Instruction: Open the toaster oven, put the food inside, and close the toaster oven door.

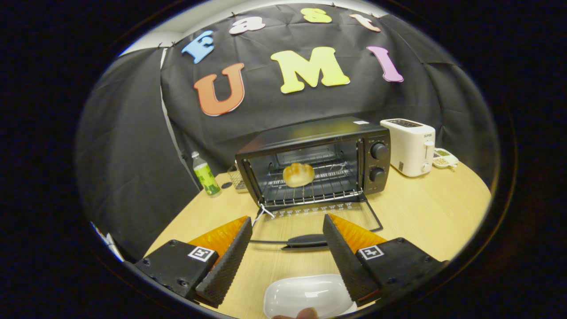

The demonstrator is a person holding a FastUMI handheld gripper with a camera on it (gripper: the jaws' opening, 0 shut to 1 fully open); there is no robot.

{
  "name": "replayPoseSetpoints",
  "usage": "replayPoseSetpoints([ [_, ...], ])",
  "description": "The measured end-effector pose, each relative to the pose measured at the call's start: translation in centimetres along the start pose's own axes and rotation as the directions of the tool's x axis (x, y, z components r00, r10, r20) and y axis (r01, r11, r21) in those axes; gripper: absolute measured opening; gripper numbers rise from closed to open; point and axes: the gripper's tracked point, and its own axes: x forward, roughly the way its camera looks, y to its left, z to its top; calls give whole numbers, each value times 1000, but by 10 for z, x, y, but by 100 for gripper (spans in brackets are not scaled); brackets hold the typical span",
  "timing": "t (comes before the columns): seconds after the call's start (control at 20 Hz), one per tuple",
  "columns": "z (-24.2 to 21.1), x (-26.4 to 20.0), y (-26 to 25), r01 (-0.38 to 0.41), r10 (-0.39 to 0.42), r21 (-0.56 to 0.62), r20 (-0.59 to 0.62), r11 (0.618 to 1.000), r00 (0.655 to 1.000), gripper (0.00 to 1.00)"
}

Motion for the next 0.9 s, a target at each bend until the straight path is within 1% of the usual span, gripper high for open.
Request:
replayPoseSetpoints([
  [0.1,-27,2,-1,-5,5,-5,-63,1000,998,100],
  [0.25,-64,11,-8,-2,-2,-22,-168,1000,986,100],
  [0.4,-85,20,-7,-7,3,-15,-244,1000,970,100],
  [0.55,-96,31,-13,14,-14,-3,-296,1000,955,100],
  [0.65,-104,40,-14,18,-16,3,-351,1000,936,100],
  [0.7,-97,46,-15,16,-17,-5,-340,1000,940,100],
  [0.8,-89,53,-20,27,-31,-16,-350,999,936,100],
  [0.9,-87,61,-31,53,-59,-24,-351,998,935,100],
])
